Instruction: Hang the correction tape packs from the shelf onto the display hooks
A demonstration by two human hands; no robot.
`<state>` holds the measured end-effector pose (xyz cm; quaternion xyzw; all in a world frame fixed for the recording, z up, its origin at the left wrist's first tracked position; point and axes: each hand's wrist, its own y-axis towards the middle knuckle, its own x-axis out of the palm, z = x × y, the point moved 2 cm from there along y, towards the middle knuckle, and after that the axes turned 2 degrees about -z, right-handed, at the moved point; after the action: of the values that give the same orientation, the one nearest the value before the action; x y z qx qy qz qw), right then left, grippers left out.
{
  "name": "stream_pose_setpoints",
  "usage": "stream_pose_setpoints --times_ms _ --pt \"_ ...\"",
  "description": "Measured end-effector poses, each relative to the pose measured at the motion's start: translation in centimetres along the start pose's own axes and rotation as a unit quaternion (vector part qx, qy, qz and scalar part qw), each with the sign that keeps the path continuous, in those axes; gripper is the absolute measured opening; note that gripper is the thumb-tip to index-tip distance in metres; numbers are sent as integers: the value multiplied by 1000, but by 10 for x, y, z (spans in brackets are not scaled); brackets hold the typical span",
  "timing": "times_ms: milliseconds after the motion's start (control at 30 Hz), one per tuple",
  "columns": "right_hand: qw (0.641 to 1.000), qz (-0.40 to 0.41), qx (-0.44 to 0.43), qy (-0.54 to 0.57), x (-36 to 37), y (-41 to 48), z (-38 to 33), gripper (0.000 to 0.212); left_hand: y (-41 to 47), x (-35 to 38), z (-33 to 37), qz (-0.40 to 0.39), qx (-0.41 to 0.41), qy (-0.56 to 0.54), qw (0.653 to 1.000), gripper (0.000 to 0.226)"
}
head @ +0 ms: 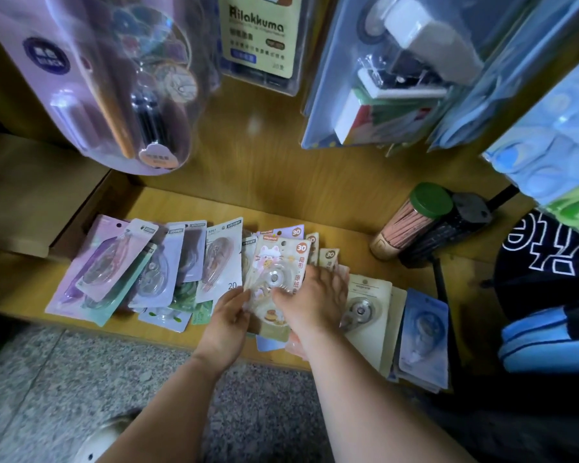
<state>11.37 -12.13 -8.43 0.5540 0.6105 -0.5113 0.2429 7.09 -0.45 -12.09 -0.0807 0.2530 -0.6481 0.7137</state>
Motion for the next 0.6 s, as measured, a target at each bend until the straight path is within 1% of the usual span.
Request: stream_pose_setpoints --times_ms 67,133,167,200,267,333,400,467,533,600 --pt "1000 4 -19 1 -3 -3 -4 66 1 1 0 -4 0 -22 1000 38" --pt "999 7 -40 16 -2 -4 -9 62 2 -1 -4 -8 2 -18 1000 39" --pt "998 -2 -51 39 1 -5 -12 61 3 -2 -7 -13 2 -8 1000 40" --pt "995 -22 -55 85 4 -6 -16 61 4 -3 -8 -14 0 1 1000 40" --pt "977 -71 -37 196 8 -8 -21 63 4 -3 -9 -19 -5 10 1000 42" --pt "959 -87 -9 268 10 -5 -20 66 4 -3 -9 -20 -10 3 1000 43" --pt "951 -78 20 299 11 0 -17 68 1 -4 -7 -26 -15 -4 1000 46" --pt "944 -48 58 321 15 5 -11 64 -2 -4 -3 -32 -18 -26 999 46" --pt "924 -33 82 372 18 7 -5 59 -2 -3 -2 -36 -24 -65 997 44" --pt "901 -40 77 425 17 7 -3 53 -2 -4 -1 -33 -37 -95 994 43"
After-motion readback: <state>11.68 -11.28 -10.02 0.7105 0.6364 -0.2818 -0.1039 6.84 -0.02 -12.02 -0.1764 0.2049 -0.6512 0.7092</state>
